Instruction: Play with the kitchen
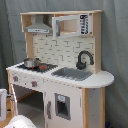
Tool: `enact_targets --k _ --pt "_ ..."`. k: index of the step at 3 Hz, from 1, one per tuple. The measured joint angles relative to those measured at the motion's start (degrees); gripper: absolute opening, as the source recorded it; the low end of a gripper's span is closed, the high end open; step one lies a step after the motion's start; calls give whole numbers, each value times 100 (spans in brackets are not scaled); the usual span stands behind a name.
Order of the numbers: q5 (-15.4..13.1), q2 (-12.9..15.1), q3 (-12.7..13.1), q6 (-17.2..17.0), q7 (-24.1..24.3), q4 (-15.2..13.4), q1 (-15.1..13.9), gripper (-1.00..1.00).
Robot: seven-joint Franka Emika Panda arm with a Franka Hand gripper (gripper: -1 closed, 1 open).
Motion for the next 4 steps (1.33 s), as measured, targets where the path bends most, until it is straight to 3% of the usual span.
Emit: enact_targets --k 2,4 --pt "-985 0 -643 11 -31 7 167 100" --pt "-1767 23 -1293 8 -621 22 352 100"
